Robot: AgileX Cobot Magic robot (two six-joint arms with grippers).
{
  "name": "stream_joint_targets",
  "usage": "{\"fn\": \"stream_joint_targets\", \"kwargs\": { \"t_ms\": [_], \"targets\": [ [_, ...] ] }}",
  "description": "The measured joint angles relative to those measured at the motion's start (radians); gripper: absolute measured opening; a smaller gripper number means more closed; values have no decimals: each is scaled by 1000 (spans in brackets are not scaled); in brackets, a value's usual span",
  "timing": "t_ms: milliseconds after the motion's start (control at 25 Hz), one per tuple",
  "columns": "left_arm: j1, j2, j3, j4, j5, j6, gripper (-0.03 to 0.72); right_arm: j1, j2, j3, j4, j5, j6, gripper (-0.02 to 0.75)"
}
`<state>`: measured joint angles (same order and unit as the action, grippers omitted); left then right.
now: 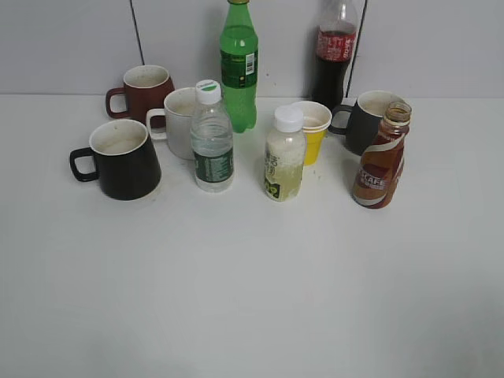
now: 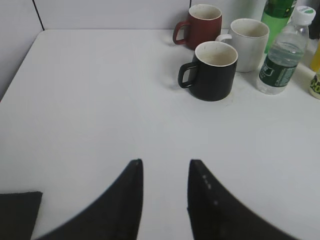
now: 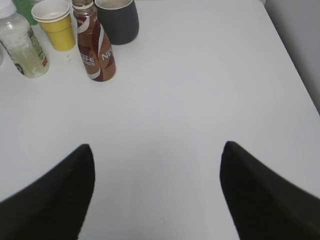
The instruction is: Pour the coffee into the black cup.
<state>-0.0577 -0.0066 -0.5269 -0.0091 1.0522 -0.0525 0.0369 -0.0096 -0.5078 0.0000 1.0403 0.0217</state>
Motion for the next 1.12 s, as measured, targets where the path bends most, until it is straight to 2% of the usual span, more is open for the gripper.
{"fn": "stream_joint_targets", "kwargs": {
  "t_ms": [1120],
  "targets": [
    [0, 0, 0, 0, 0, 0, 240, 0, 0, 0, 6, 0, 0, 582]
  ]
}}
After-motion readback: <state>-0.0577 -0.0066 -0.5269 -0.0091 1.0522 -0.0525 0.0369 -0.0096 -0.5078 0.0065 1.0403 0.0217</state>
